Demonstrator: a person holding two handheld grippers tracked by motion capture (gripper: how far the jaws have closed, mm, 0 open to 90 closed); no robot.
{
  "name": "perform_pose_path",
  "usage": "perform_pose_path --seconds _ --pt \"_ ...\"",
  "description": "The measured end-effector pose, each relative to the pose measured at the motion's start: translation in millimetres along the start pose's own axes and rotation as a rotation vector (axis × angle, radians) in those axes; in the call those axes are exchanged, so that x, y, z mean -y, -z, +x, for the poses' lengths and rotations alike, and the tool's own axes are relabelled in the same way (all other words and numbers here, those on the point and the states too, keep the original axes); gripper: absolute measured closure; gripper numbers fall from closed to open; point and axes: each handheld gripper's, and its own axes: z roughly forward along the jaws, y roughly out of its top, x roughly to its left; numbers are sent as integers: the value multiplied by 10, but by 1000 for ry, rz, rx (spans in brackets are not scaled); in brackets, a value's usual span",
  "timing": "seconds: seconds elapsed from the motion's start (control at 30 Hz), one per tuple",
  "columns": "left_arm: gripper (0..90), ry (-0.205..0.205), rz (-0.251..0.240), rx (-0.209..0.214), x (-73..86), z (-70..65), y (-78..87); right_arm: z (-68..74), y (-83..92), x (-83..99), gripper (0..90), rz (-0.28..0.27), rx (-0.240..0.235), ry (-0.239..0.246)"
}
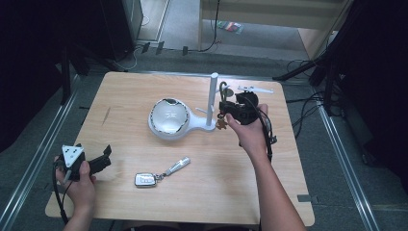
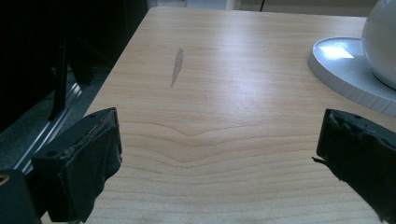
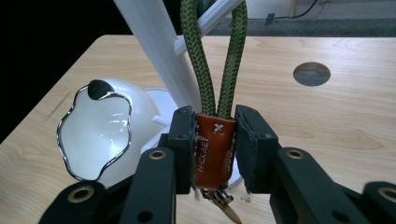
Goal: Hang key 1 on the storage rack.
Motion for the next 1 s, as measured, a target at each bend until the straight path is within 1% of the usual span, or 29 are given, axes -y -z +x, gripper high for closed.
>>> perform_pose_path --seconds 0.17,0.23,0.33,0.4,0.5,0.53,0.7,0.73,0.8,0.9,1.0 --pt "2 0 -1 0 0 -1 0 15 -58 41 697 24 -15 6" --pt "2 -3 -1 -2 0 -2 -1 20 -80 62 695 34 -18 20" --pt "2 -5 -2 -3 1 -6 -1 20 -111 90 683 40 -25 26" --pt "2 -6 -3 -3 1 -6 0 25 -126 108 660 38 -17 33" --pt "2 -5 0 -4 0 -4 -1 21 -125 118 585 37 -18 17" --pt "2 -6 1 -5 0 -5 -3 19 -114 121 579 33 -15 15" --pt "2 -13 1 -8 -2 -10 -8 -3 -38 143 521 40 42 32" --pt "2 -13 1 -7 -2 -9 -7 -8 -17 155 503 39 57 29" --pt "2 -12 0 -6 -2 -9 -7 -14 13 175 471 44 70 19" --pt "2 -14 1 -7 -2 -11 -7 3 66 219 435 68 96 13" --pt "2 -15 0 -8 -2 -12 -6 50 92 273 410 130 139 8"
